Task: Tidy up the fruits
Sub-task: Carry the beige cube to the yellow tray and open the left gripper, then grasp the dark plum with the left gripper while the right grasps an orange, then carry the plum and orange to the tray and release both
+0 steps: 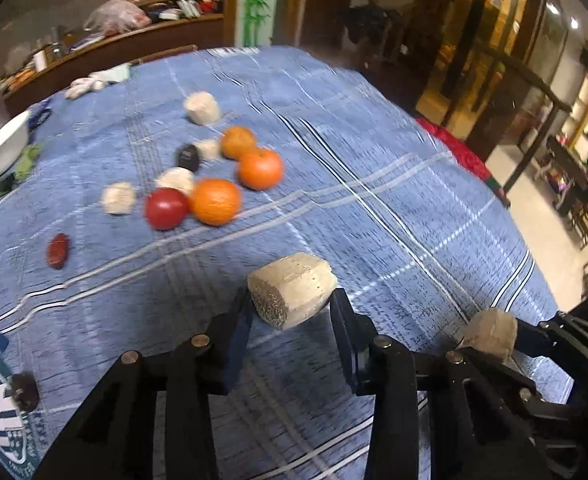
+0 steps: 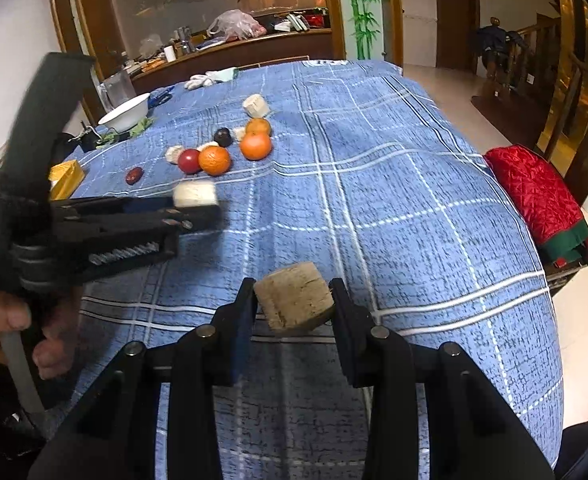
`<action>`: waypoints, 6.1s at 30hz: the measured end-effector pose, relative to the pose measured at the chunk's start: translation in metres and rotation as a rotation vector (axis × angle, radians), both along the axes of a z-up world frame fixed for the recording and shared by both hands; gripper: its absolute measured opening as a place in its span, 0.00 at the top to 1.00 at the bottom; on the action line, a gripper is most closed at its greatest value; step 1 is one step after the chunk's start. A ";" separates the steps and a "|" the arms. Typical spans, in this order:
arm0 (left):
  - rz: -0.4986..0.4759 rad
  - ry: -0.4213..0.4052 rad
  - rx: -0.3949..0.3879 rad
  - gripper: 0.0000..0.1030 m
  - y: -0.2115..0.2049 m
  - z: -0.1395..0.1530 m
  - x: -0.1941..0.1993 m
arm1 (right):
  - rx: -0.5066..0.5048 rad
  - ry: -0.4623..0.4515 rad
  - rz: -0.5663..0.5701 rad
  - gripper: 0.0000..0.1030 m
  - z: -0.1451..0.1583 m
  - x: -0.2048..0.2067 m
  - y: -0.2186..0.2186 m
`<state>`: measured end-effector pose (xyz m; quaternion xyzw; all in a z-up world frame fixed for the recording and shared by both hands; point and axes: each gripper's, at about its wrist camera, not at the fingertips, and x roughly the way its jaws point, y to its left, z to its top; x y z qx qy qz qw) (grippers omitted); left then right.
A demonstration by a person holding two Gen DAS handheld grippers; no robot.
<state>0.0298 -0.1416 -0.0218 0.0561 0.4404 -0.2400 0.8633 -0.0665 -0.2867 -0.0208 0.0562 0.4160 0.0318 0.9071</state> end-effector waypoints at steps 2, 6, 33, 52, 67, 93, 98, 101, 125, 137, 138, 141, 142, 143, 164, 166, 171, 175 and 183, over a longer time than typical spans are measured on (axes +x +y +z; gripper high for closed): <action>0.031 -0.022 -0.007 0.62 0.012 0.008 -0.003 | -0.001 -0.010 0.012 0.63 0.003 0.002 0.005; 0.114 -0.044 -0.015 0.62 0.045 0.017 -0.014 | -0.001 -0.035 0.031 0.63 0.010 0.006 0.020; 0.770 -0.121 -0.052 0.62 0.291 0.050 -0.071 | 0.064 -0.137 0.414 0.63 0.053 0.060 0.203; 1.045 -0.067 0.025 0.62 0.406 0.026 -0.080 | 0.063 -0.119 0.630 0.63 0.038 0.139 0.386; 1.106 0.011 0.092 0.62 0.429 0.003 -0.076 | -0.018 0.001 0.641 0.62 -0.005 0.177 0.432; 1.195 -0.164 0.016 0.21 0.409 0.045 -0.101 | 0.028 -0.168 0.526 0.00 0.068 0.142 0.345; 1.121 -0.254 -0.066 0.20 0.374 0.060 -0.102 | 0.035 -0.215 0.451 0.00 0.075 0.120 0.269; 1.022 -0.281 -0.077 0.19 0.343 0.061 -0.095 | 0.034 -0.202 0.368 0.00 0.065 0.111 0.220; 0.438 -0.041 0.039 0.20 0.156 -0.013 -0.004 | -0.047 0.035 0.152 0.41 -0.017 0.152 0.081; 0.435 0.003 0.068 0.79 0.155 -0.021 0.010 | -0.041 0.051 0.154 0.65 -0.026 0.176 0.087; 0.432 0.006 0.050 0.80 0.158 -0.020 0.010 | -0.037 0.049 0.153 0.65 -0.025 0.175 0.087; 0.424 0.008 0.043 0.81 0.158 -0.019 0.008 | -0.038 0.036 0.152 0.65 -0.022 0.172 0.086; 0.420 0.006 0.042 0.81 0.159 -0.019 0.006 | -0.037 0.034 0.153 0.65 -0.021 0.170 0.086; 0.419 0.006 0.041 0.81 0.159 -0.019 0.004 | -0.035 0.027 0.150 0.65 -0.018 0.166 0.085; 0.337 -0.149 -0.072 0.81 0.171 0.015 -0.051 | 0.021 -0.074 0.175 0.65 0.010 0.077 0.099; 0.335 -0.163 -0.073 0.82 0.171 0.018 -0.053 | 0.024 -0.079 0.181 0.65 0.012 0.074 0.102; 0.333 -0.191 -0.086 0.81 0.173 0.024 -0.058 | 0.031 -0.100 0.189 0.65 0.021 0.068 0.106; 0.330 -0.212 -0.099 0.81 0.175 0.028 -0.062 | 0.034 -0.113 0.201 0.65 0.025 0.064 0.110; 0.377 -0.237 -0.102 0.81 0.187 0.037 -0.067 | 0.037 -0.138 0.226 0.65 0.035 0.062 0.120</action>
